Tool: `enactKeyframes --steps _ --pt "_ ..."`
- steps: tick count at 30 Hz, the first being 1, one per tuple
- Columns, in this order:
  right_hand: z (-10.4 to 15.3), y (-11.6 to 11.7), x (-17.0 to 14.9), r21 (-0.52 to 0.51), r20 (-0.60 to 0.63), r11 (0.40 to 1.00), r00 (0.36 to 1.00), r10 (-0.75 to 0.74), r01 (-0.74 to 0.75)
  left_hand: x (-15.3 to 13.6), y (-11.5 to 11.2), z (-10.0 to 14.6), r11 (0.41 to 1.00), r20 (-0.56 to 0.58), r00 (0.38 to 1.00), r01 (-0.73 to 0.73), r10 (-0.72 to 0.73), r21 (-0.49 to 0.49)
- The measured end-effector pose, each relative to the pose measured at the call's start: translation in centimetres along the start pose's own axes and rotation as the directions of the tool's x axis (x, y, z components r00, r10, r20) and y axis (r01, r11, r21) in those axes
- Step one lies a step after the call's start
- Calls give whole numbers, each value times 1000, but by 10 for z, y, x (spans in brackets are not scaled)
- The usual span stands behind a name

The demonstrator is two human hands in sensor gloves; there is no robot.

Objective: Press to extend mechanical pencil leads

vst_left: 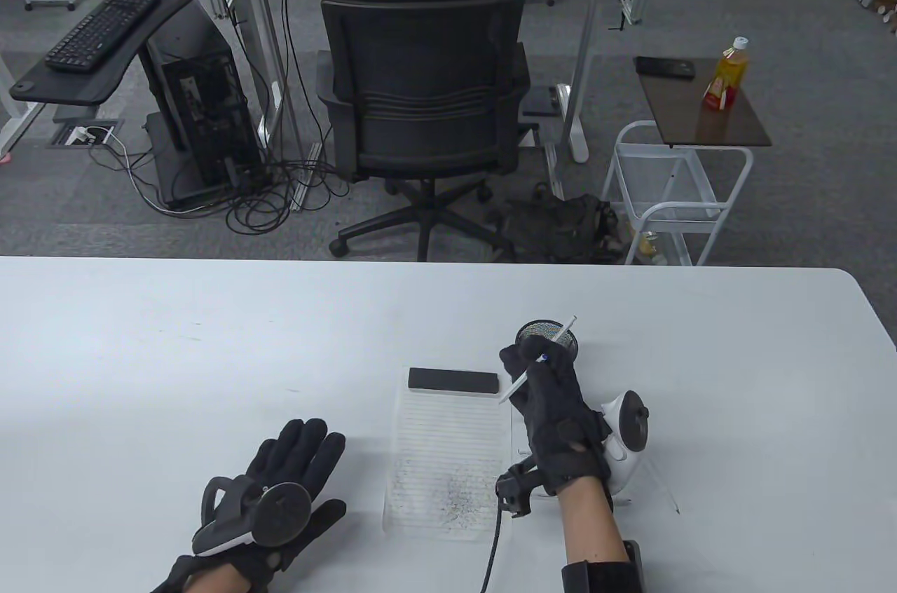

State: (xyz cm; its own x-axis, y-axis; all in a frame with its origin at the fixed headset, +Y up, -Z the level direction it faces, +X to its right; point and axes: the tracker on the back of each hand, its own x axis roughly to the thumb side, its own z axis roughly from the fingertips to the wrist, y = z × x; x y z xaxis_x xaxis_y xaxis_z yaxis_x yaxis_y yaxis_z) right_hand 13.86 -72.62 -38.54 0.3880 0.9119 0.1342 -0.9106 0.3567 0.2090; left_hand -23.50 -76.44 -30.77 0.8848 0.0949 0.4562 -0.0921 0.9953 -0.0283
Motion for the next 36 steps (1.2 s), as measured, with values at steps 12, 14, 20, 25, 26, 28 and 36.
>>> enactKeyframes --steps 12,14,20,25,26,28,36 --pt "11 -10 -41 6 25 999 999 -43 43 1 -2 -1 1000 1 1000 -6 6 -5" --pt "12 -8 -47 10 19 995 995 -97 97 0 -1 0 1000 -1 1000 -9 9 2" --pt "14 -6 -45 -28 148 979 970 -193 200 1 1 0 999 -2 999 43 -43 2" --pt "15 -9 -45 -37 159 968 958 -238 247 5 5 1 998 7 998 57 -57 16" --pt "15 -10 -44 -55 165 968 959 -231 243 6 4 1 998 9 998 63 -63 15" --pt "15 -10 -43 -45 181 973 960 -215 226 7 4 0 997 14 997 79 -79 8" --pt "14 -9 -46 -21 147 968 958 -246 251 11 3 -2 993 26 993 117 -117 2"
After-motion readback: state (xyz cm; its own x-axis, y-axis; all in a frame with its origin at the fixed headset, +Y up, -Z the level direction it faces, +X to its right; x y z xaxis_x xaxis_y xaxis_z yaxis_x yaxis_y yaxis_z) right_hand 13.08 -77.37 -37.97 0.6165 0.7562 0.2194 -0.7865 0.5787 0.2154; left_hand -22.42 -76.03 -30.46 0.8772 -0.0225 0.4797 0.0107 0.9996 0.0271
